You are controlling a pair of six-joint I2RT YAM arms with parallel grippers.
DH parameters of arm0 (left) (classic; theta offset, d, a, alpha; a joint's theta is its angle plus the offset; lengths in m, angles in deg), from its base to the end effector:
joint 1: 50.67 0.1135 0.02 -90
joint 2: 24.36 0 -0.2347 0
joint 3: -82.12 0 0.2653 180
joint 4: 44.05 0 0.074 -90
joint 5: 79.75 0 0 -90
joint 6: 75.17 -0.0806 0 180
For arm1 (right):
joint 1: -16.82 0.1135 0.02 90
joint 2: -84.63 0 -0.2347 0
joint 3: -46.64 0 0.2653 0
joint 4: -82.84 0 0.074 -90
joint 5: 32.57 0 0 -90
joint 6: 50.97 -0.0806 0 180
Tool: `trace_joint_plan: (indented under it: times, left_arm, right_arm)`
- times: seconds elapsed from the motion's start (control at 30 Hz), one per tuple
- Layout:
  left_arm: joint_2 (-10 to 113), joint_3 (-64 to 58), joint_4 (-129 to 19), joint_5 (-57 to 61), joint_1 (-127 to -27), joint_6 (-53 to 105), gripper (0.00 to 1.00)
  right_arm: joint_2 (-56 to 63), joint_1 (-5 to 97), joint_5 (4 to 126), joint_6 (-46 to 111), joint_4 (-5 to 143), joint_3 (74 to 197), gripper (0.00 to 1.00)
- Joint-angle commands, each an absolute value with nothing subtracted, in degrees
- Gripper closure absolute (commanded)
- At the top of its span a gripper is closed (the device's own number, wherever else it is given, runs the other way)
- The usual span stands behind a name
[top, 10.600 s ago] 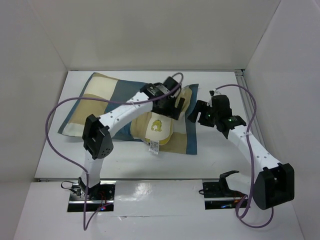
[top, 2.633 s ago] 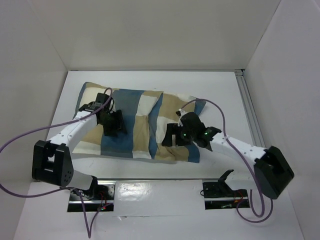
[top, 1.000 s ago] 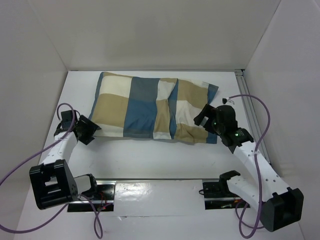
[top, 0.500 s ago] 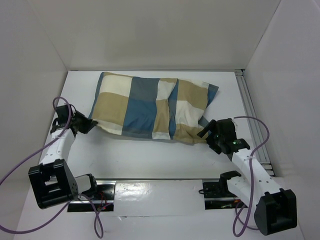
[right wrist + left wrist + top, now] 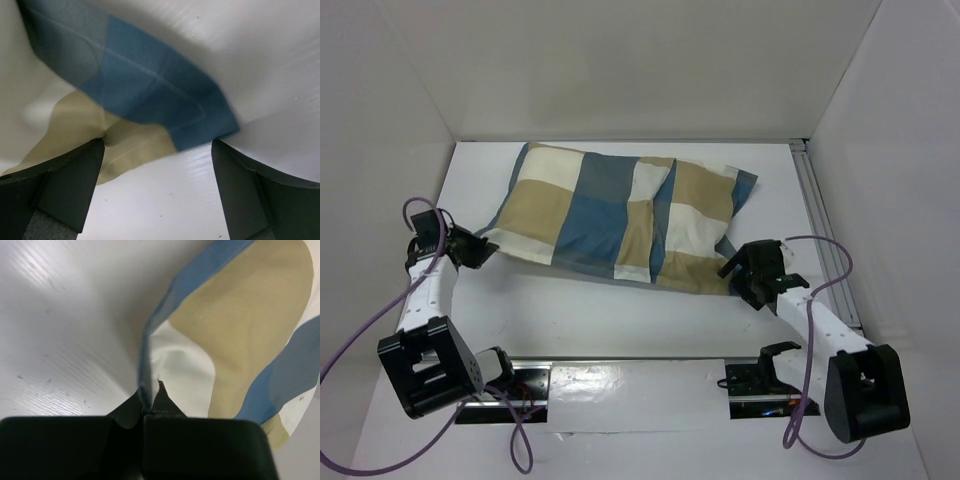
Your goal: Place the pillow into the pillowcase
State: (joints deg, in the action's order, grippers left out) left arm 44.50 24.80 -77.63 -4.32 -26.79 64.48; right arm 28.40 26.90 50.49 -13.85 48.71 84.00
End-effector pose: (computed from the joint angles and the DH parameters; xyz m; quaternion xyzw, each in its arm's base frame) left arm 0.2849 0.1039 0.1716 -0.5100 0.7634 -0.1987 0.3430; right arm 0.2314 0.0312 0.0998 0.3633 0.8743 0.1164 0.3001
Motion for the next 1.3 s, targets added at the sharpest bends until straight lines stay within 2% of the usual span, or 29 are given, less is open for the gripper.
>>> trace_joint_plan:
  times: [0.0,0.13,0.2,0.33,0.4,0.43,0.53,0.57,0.6,0.8,0.9,0.93,1.07,1.27]
  left_arm:
    - [43.75,21.76,-78.04,-2.14,-23.16,65.36,1.0]
    - [41.91,21.76,-80.67,1.28,-21.75,67.39,1.0]
    - [41.91,21.24,-82.34,4.0,-20.44,68.7,1.0]
    - [41.91,21.24,-82.35,2.87,-19.38,68.71,1.0]
    - [41.38,21.24,-82.35,2.17,-19.38,68.18,1.0]
    - [41.38,21.24,-81.56,1.3,-19.38,68.18,1.0]
    - [41.38,22.55,-80.94,0.23,-19.38,68.18,1.0]
    - [41.38,22.55,-80.94,-0.38,-19.38,68.18,1.0]
    - [41.38,22.55,-80.94,-0.99,-19.38,68.18,1.0]
    - [39.54,19.31,-80.94,-6.43,-20.52,67.65,1.0]
    - [38.92,13.69,-82.43,-11.08,-21.22,67.13,1.0]
    - [38.31,9.76,-83.13,-11.98,-21.22,67.13,1.0]
    - [36.02,-3.7,-88.93,-12.51,-20.53,68.35,1.0]
    - [34.96,-24.32,-95.94,-9.9,-17.36,70.03,1.0]
  right_arm:
    - [24.17,26.57,51.8,-8.71,53.41,86.07,0.05]
    - [18.28,26.57,57.95,0.61,53.52,88.44,0.03]
    - [15.21,26.57,58.57,2.02,52.2,89.58,0.0]
    - [14.66,26.57,58.57,2.03,53.77,88.89,0.01]
    - [13.35,26.57,59.09,1.51,56.14,88.89,0.14]
    - [13.35,26.57,59.1,0.46,57.1,88.28,0.32]
    - [12.82,26.57,58.04,-0.43,61.76,86.78,0.67]
    - [12.82,26.57,58.04,-0.43,62.38,87.3,0.92]
    - [12.82,26.57,58.04,-0.43,62.38,88.87,1.0]
    - [20.54,26.57,56.29,1.41,55.01,97.13,1.0]
    - [24.32,26.05,53.39,4.04,50.36,108.63,1.0]
    - [25.64,26.05,50.95,5.36,48.95,115.36,1.0]
    - [30.21,26.05,42.43,8.17,43.32,128.66,1.0]
    - [36.27,26.05,31.87,11.6,38.74,141.86,1.0]
